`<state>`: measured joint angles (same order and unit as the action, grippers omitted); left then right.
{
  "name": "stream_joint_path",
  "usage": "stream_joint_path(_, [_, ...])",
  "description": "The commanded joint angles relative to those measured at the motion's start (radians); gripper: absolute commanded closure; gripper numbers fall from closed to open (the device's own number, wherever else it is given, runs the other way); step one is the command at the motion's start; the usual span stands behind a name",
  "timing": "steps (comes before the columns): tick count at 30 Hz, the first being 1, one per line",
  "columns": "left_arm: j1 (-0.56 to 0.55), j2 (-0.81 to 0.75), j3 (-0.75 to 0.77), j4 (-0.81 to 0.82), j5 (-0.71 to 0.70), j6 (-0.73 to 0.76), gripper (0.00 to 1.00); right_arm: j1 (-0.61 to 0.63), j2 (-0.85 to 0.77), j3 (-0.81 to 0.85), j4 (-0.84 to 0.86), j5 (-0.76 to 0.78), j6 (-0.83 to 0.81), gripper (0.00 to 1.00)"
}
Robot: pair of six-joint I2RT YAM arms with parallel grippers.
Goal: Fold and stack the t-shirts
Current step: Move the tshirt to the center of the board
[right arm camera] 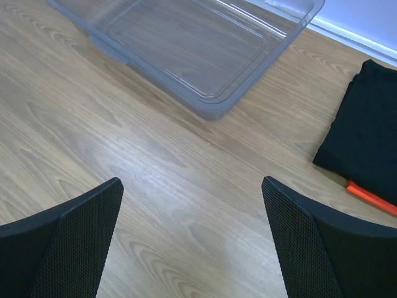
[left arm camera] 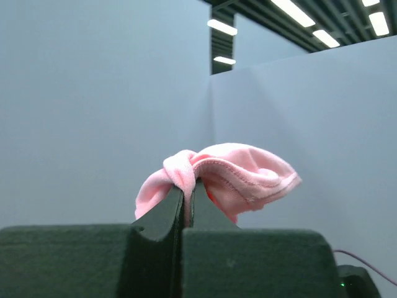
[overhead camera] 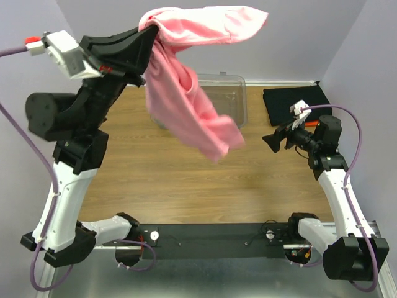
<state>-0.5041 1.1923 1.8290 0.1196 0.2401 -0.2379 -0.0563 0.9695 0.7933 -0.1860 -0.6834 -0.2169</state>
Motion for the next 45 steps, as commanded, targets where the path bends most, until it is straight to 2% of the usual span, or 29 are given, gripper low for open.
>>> stream_joint_path(1, [0.001,0.059,-0.066,-0.015,0.171,-0.07,1.0,-0.005,-0.015,-0.008,-0.023,0.03,-0.018,0.0])
stream_joint_path(7, [-0.002,0.015,-0.151,-0.005,0.223,-0.081,1.0,-0.007,-0.012,-0.009,-0.023,0.042,-0.022,0.0])
stream_joint_path(11, [-0.017,-0.01,-0.27,0.029,0.306,-0.075,1.0,-0.008,-0.009,-0.009,-0.023,0.047,-0.022,0.0])
stream_joint_path(19, [-0.093,-0.077,-0.49,0.084,0.357,-0.023,1.0,-0.013,-0.002,-0.011,-0.023,0.054,-0.026,0.0])
stream_joint_path(32, [-0.185,0.007,-0.574,0.106,0.297,-0.001,1.0,-0.019,0.005,-0.011,-0.023,0.073,-0.029,0.0])
stream_joint_path(45, [-0.224,0.113,-0.652,0.111,0.214,0.055,1.0,-0.02,0.006,-0.011,-0.023,0.067,-0.027,0.0])
